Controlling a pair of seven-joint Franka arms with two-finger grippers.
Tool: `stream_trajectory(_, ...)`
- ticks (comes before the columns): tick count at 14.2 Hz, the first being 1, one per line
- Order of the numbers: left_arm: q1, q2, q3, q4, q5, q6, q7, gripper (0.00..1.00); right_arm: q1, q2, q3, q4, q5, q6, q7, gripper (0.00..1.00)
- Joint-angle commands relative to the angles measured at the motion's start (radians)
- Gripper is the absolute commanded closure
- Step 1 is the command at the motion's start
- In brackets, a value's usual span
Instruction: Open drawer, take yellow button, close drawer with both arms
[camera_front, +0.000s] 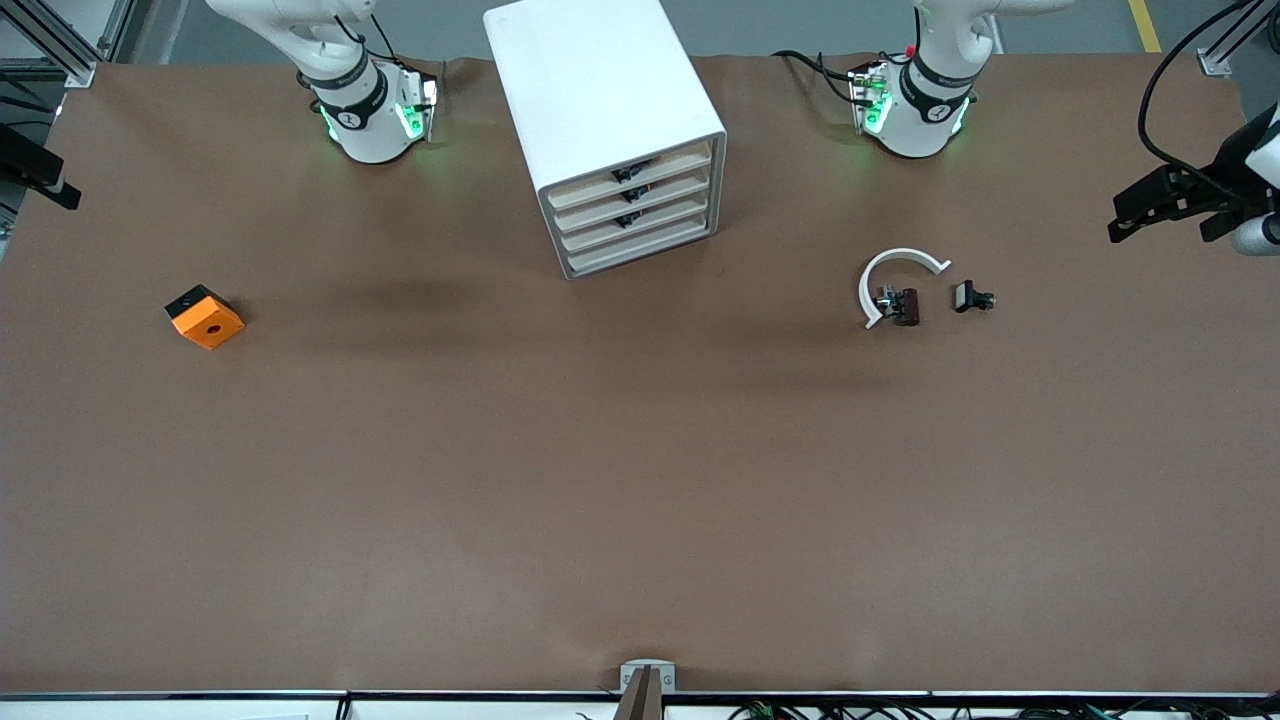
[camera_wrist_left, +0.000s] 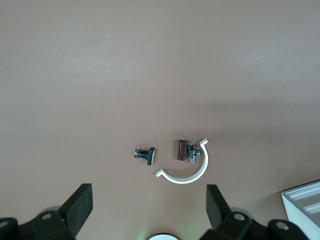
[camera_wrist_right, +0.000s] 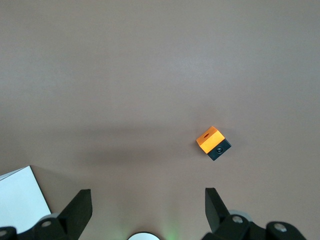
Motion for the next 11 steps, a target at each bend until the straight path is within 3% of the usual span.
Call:
stream_trajectory(1,0.000,0.012,0.001,0.029,0.007,-0.024,0.004,0.00,-0.005,-0.013,0.001,0.000,-0.007,-0.005,0.000,0.00)
stream_trajectory(7,0.010,0.012,0.002,0.024,-0.025,-0.034,0.005,0.00,-0.006,-0.011,0.000,0.000,-0.007,-0.005,0.000,0.00)
stream_trajectory(11,-0.009,0.095,-0.007,0.026,-0.037,-0.034,-0.076,0.00,-0.006,-0.008,0.000,0.017,-0.010,-0.003,0.000,0.00)
